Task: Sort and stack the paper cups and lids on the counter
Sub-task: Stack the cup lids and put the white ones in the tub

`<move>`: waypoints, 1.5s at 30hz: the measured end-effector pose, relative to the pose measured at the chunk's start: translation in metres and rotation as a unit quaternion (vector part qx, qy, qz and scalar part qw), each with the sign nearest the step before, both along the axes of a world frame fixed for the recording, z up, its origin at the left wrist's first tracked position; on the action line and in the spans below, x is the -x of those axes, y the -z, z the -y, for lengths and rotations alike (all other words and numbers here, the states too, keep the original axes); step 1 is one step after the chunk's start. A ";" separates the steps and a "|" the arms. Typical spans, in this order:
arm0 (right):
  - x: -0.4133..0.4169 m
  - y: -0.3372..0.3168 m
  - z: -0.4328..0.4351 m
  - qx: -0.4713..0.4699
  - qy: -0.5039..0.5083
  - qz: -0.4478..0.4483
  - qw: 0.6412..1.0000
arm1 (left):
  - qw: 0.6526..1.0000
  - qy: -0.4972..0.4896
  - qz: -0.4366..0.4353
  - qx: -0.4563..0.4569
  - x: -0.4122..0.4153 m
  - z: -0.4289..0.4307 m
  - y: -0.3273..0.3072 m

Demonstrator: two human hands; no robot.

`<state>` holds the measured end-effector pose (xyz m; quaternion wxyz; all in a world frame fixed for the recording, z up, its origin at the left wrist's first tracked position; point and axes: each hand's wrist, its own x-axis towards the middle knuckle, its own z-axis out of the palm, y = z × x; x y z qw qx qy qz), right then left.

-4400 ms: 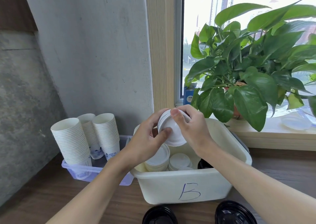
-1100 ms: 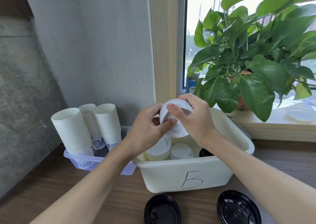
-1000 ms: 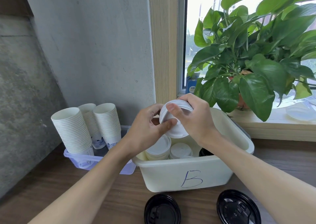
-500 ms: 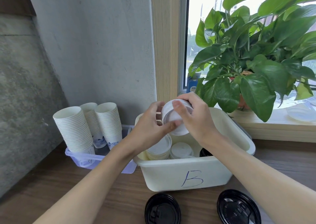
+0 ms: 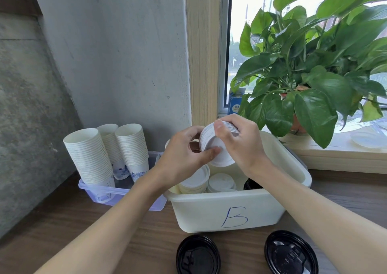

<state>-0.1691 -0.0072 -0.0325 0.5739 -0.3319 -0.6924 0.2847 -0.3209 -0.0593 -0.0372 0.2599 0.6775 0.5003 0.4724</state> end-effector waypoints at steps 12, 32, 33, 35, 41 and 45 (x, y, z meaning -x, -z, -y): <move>0.000 -0.001 0.003 -0.027 -0.002 0.005 1.000 | 1.000 0.027 0.015 0.003 0.000 0.001 -0.001; -0.003 0.003 -0.005 -0.010 -0.032 0.056 0.998 | 0.999 -0.001 0.050 -0.016 0.000 0.000 -0.001; -0.003 0.003 -0.004 -0.015 -0.028 0.063 0.998 | 0.999 0.000 0.053 -0.014 0.001 0.000 -0.001; -0.003 0.003 -0.004 -0.041 -0.002 0.071 0.997 | 0.998 0.019 0.061 0.006 0.001 0.000 -0.001; -0.003 0.001 -0.001 -0.058 0.026 0.064 0.996 | 0.998 0.040 0.047 0.004 0.001 -0.001 -0.001; 0.000 0.000 0.001 -0.063 0.030 0.065 0.995 | 0.997 0.055 0.030 -0.035 0.001 0.001 -0.002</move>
